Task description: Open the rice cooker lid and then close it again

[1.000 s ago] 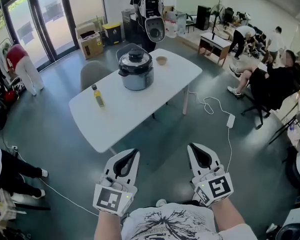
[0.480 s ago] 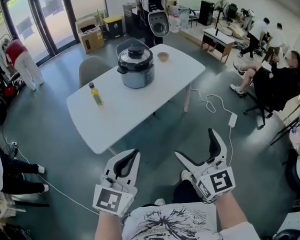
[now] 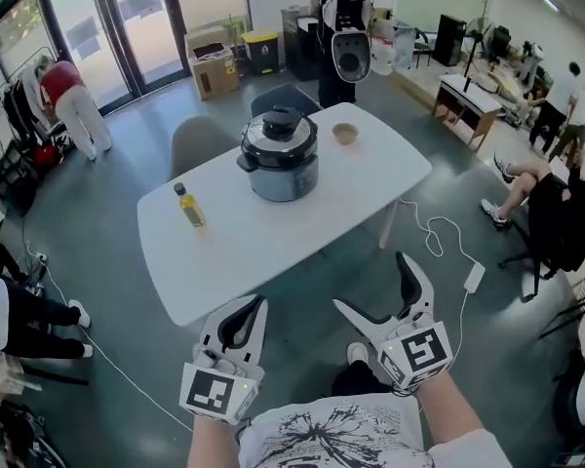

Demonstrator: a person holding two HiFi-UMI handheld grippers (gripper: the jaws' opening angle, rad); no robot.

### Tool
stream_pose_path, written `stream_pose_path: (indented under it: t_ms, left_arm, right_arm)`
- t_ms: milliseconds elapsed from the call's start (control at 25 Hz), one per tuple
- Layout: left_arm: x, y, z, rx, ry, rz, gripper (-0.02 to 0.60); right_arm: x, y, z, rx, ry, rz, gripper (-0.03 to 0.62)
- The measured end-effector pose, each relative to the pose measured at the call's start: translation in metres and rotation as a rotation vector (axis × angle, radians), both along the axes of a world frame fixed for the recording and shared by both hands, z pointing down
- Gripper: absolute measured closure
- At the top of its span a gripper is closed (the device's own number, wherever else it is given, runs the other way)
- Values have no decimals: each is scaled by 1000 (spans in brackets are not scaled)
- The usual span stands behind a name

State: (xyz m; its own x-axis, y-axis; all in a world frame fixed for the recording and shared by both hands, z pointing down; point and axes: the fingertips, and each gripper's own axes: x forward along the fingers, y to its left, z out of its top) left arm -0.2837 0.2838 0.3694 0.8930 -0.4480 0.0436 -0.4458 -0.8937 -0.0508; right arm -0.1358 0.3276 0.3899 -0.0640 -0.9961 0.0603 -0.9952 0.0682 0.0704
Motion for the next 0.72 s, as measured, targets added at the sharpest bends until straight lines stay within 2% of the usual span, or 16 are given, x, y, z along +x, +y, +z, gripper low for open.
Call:
stream_pose_path:
  t_ms: [80, 240, 360, 560, 720]
  left_arm:
    - [41, -22, -4, 4, -42, -21, 569]
    - [131, -62, -13, -6, 23, -116, 569]
    - [178, -92, -7, -7, 4, -175, 569]
    - [225, -135, -18, 15, 78, -269, 569]
    - [238, -166, -3, 16, 30, -308, 569]
  right_arm:
    - [41, -31, -7, -13, -2, -46, 52]
    - [125, -82, -3, -59, 35, -124, 57]
    - [171, -119, -5, -65, 73, -195, 57]
    - [217, -178, -4, -63, 93, -286, 59]
    - [228, -217, 8, -75, 70, -345, 59]
